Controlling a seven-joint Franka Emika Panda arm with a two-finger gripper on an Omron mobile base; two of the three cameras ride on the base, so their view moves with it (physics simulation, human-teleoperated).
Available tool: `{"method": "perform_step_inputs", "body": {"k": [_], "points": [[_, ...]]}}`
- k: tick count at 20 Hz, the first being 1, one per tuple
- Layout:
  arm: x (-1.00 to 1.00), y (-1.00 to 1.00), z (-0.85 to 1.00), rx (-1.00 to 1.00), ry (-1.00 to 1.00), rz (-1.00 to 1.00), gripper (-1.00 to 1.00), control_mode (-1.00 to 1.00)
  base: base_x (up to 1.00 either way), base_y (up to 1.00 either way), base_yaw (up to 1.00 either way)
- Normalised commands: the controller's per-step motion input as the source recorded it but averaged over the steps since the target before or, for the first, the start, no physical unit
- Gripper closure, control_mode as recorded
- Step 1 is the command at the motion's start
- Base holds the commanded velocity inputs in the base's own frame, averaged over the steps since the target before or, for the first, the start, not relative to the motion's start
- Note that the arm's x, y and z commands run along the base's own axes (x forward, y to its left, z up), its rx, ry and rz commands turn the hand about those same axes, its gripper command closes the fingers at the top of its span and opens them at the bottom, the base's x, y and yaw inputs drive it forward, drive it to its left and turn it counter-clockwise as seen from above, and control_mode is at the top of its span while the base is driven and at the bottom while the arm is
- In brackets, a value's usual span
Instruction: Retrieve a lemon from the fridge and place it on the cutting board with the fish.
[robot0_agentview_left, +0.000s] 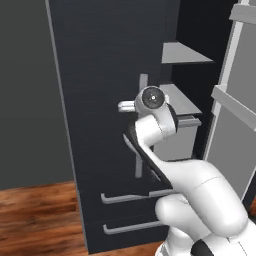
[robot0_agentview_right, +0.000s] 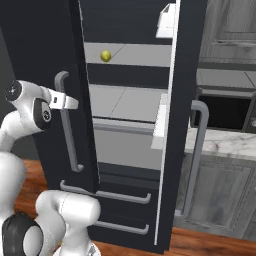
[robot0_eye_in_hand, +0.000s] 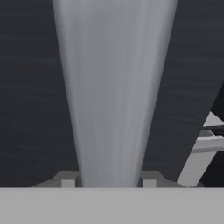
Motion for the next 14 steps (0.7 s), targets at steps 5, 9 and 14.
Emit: {"method": "perform_step_inputs", "body": {"k": [5,9,14], "points": [[-0.9,0.73,0.03,-0.12,0.09,-0.17,1.0,-1.0,0.0,0.0,0.0],[-0.77,0.73,0.09,-0.16,0.23,-0.19,1.0,-1.0,0.0,0.0,0.0],[-0.26,0.56,0.0,-0.09,0.08,-0.31,1.0,-1.0,0.0,0.0,0.0]]}}
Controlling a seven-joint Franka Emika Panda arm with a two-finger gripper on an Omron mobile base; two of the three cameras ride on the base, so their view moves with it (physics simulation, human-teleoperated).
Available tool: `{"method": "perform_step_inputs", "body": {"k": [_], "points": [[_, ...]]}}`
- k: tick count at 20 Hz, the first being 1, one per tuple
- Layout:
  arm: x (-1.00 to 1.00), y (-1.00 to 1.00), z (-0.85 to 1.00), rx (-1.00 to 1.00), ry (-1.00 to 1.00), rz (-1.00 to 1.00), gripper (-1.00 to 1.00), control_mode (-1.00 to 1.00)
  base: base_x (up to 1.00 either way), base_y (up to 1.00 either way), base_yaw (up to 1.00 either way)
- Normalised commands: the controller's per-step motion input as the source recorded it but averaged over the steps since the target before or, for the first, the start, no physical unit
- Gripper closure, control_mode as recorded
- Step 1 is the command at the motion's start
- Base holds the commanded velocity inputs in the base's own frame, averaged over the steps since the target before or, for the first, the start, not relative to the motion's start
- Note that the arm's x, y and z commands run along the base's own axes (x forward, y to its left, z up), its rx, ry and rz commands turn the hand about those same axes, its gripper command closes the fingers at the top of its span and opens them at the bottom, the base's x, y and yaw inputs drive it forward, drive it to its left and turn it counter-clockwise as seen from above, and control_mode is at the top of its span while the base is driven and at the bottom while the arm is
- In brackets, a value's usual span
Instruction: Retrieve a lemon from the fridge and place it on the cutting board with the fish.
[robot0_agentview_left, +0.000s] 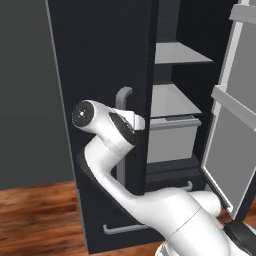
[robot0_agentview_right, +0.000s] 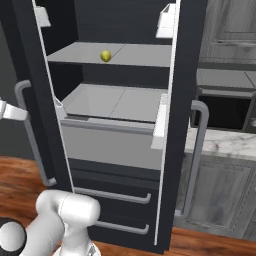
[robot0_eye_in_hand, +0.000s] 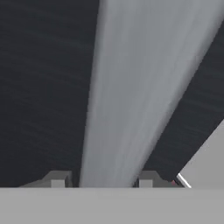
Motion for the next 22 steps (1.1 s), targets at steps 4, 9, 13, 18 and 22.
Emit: {"method": "perform_step_inputs", "body": {"k": [4,9,13,18,22], "points": [[0.0,0.5,0.0,-0.05,0.0,-0.17,-1.0,-1.0,0.0,0.0,0.0],[-0.02,0.37,-0.03,-0.05,0.01,-0.11,-1.0,-1.0,0.0,0.0,0.0],[-0.02,0.36,0.0,-0.05,0.0,-0.02,-1.0,-1.0,0.0,0.0,0.0],[-0.08,0.33,-0.01,-0.01,0.0,-0.04,-1.0,-1.0,0.0,0.0,0.0],[-0.08,0.06,-0.03,0.0,-0.04,-0.05,-1.0,-1.0,0.0,0.0,0.0]]}}
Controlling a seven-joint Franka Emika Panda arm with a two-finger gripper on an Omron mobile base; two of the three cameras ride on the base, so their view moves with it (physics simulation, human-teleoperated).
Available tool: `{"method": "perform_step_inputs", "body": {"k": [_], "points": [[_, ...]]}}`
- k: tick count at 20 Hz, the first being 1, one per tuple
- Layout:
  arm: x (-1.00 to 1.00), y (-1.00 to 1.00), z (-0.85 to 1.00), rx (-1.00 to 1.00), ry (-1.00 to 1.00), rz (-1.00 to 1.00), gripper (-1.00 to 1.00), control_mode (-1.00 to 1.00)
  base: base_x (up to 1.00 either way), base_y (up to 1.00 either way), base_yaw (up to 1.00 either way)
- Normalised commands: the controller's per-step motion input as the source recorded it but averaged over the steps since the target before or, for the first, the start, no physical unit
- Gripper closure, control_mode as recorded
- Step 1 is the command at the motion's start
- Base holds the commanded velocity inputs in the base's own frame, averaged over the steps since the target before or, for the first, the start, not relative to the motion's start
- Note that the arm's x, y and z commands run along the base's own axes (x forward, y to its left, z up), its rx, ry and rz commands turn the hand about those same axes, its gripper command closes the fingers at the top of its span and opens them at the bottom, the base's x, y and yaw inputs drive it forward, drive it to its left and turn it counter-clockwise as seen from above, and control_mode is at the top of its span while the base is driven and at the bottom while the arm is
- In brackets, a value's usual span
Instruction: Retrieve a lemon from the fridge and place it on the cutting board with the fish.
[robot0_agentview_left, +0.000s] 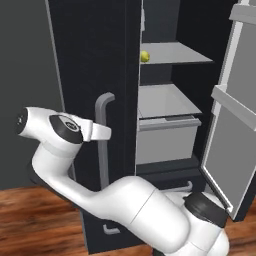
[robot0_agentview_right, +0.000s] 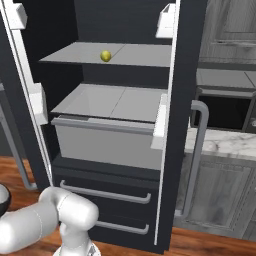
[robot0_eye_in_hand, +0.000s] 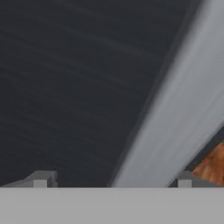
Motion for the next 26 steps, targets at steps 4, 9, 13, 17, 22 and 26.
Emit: {"method": "perform_step_inputs", "body": {"k": [4,9,13,17,22,26], "points": [[-0.47,0.0,-0.09,0.0,-0.14,0.0,-1.0,-1.0,0.0,0.0,0.0],[-0.02,0.0,-0.1,0.0,-0.29,0.0,-1.0,-1.0,0.0,0.0,0.0],[-0.6,-0.15,0.14,0.01,-0.04,-0.03,-1.0,-1.0,0.0,0.0,0.0],[-1.0,-0.63,0.39,0.07,0.0,0.0,-1.0,-1.0,0.0,0.0,0.0],[-0.99,-0.94,0.17,0.21,-0.05,0.0,-1.0,-1.0,0.0,0.0,0.0],[-0.67,-1.0,0.0,0.36,0.0,0.01,-1.0,-1.0,0.0,0.0,0.0]]}}
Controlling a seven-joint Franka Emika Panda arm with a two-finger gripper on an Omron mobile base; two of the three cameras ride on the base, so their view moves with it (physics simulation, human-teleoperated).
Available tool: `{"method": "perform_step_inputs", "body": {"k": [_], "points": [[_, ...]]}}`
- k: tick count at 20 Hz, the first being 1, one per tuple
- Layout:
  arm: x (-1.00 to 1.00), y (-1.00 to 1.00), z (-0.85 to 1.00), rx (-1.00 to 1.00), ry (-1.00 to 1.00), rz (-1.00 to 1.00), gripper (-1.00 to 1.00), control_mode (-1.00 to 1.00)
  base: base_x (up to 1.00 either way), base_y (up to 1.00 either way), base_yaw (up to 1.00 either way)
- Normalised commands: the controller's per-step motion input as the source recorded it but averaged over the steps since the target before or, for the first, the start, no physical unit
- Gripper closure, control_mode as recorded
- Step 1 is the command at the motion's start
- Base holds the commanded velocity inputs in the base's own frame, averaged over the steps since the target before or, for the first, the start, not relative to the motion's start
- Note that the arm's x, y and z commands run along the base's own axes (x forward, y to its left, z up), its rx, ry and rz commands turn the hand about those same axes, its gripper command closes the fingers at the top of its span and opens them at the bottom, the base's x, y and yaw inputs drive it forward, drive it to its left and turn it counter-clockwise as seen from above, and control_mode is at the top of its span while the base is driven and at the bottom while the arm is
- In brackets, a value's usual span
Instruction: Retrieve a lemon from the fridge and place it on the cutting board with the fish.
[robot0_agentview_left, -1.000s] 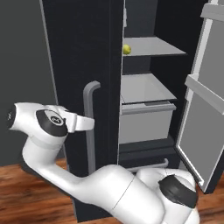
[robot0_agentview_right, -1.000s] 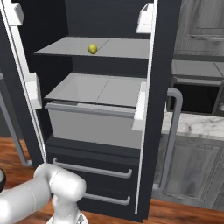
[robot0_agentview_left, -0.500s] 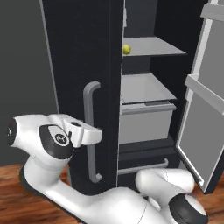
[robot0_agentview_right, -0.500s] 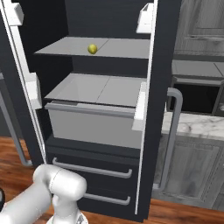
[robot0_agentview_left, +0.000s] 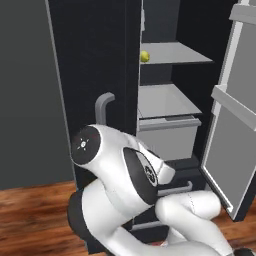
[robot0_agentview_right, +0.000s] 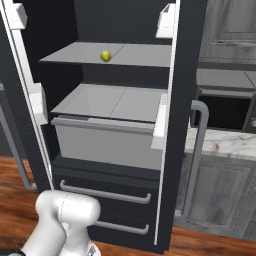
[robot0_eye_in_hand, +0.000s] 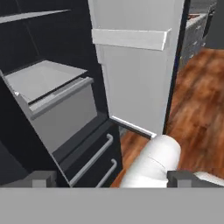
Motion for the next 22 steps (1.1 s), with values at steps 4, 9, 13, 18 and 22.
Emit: {"method": "perform_step_inputs", "body": {"k": [4,9,13,18,22], "points": [[-0.36,-1.0,0.09,0.43,0.0,0.1,-1.0,-1.0,0.0,0.0,0.0],[0.01,-0.95,-0.05,0.56,0.02,0.02,-1.0,-1.0,0.0,0.0,0.0],[0.63,-0.84,-0.23,0.6,0.1,0.08,-1.0,-1.0,0.0,0.0,0.0],[0.95,-0.47,-0.03,0.55,0.16,0.27,-1.0,-1.0,0.0,0.0,0.0],[1.0,0.11,-0.03,0.39,0.07,0.42,-1.0,-1.0,0.0,0.0,0.0]]}}
